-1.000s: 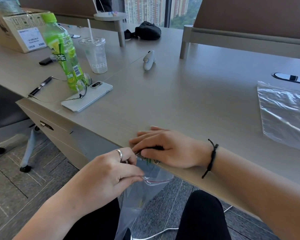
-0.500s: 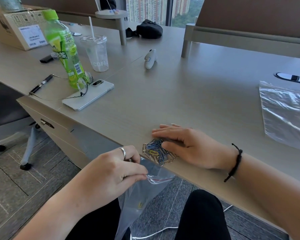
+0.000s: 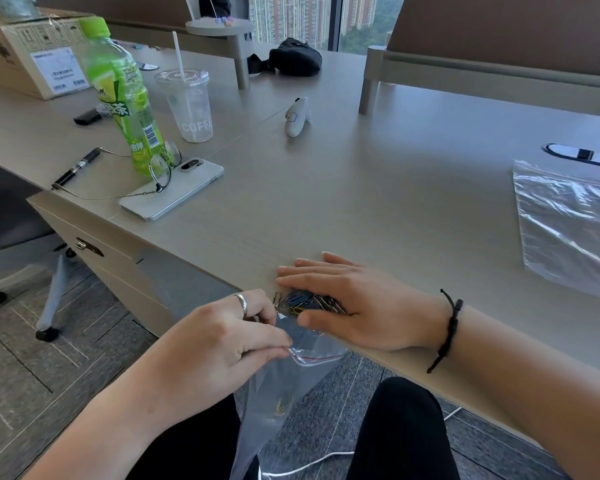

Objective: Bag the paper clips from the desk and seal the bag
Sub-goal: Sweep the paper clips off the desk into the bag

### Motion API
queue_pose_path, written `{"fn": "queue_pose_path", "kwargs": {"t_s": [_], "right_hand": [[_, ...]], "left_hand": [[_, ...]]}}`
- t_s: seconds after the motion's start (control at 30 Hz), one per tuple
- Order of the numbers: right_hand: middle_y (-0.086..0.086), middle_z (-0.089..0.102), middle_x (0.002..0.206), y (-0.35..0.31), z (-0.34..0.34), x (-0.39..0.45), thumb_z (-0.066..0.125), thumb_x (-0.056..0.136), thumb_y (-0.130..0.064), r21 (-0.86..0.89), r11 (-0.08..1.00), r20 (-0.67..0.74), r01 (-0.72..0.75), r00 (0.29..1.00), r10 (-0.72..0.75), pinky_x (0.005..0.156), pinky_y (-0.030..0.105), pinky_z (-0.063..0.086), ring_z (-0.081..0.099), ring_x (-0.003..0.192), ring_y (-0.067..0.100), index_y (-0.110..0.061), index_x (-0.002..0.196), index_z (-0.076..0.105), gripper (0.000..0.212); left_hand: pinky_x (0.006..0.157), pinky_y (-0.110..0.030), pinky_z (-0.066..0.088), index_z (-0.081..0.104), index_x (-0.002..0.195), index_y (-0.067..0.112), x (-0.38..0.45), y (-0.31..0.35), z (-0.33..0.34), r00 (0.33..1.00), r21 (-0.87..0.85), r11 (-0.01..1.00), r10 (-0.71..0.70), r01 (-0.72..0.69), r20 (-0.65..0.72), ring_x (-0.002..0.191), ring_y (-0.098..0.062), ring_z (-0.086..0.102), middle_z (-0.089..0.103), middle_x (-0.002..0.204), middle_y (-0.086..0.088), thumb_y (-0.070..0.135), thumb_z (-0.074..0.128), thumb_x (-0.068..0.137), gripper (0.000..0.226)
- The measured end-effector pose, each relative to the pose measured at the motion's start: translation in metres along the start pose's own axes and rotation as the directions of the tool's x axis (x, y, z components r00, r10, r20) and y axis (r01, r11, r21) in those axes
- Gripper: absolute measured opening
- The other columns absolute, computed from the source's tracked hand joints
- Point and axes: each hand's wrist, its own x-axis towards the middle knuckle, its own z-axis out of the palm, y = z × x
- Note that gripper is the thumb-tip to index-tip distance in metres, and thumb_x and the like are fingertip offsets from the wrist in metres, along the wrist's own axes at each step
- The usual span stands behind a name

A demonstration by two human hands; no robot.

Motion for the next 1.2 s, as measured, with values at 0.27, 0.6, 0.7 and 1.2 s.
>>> {"fn": "queue_pose_path", "kwargs": {"t_s": [0.27, 0.6, 0.7, 1.2], "right_hand": [[-0.019, 0.033, 0.156, -0.004, -0.002, 0.0, 0.045, 0.1, -0.044, 0.015, 0.998, 0.047, 0.056, 0.997, -0.057, 0.123, 0.041, 0.009, 0.015, 0.148, 0.001, -0.035, 0.143, 0.047, 0.044], [-0.015, 0.03, 0.158, 0.005, -0.009, -0.015, 0.051, 0.095, -0.049, 0.118, 0.992, -0.034, -0.042, 0.998, 0.046, 0.122, 0.038, 0.013, 0.013, 0.148, -0.003, -0.031, 0.147, 0.043, 0.056], [-0.018, 0.024, 0.16, 0.009, -0.006, -0.018, 0.045, 0.095, -0.057, -0.043, 0.999, 0.005, -0.012, 1.0, 0.012, 0.123, 0.04, 0.011, 0.006, 0.149, -0.002, -0.038, 0.147, 0.039, 0.056], [-0.013, 0.035, 0.156, 0.003, -0.002, -0.014, 0.061, 0.094, -0.037, 0.121, 0.991, -0.064, 0.055, 0.997, -0.048, 0.121, 0.04, 0.019, 0.02, 0.148, 0.003, -0.036, 0.138, 0.054, 0.045]], "left_hand": [[0.057, -0.027, 0.046, 0.076, 0.095, 0.031, -0.001, 0.0, 0.0, 1.0, -0.017, 1.0, -0.015, 0.015, -0.011, 0.068, -0.005, 0.056, 0.055, 0.091, 0.014, 0.043, 0.061, 0.092, 0.02], [0.058, -0.021, 0.041, 0.076, 0.094, 0.031, 0.001, 0.001, -0.001, 1.0, -0.007, 1.0, 0.002, -0.002, 0.001, 0.066, -0.004, 0.052, 0.053, 0.09, 0.013, 0.04, 0.061, 0.093, 0.018], [0.059, -0.025, 0.044, 0.076, 0.095, 0.03, 0.001, 0.0, -0.001, 1.0, -0.011, 1.0, -0.002, 0.002, -0.004, 0.067, -0.005, 0.053, 0.053, 0.09, 0.014, 0.04, 0.062, 0.093, 0.018], [0.059, -0.025, 0.045, 0.077, 0.094, 0.027, 0.0, 0.001, -0.002, 1.0, -0.005, 1.0, -0.004, 0.004, -0.007, 0.067, -0.005, 0.055, 0.055, 0.09, 0.012, 0.04, 0.061, 0.093, 0.021]]}}
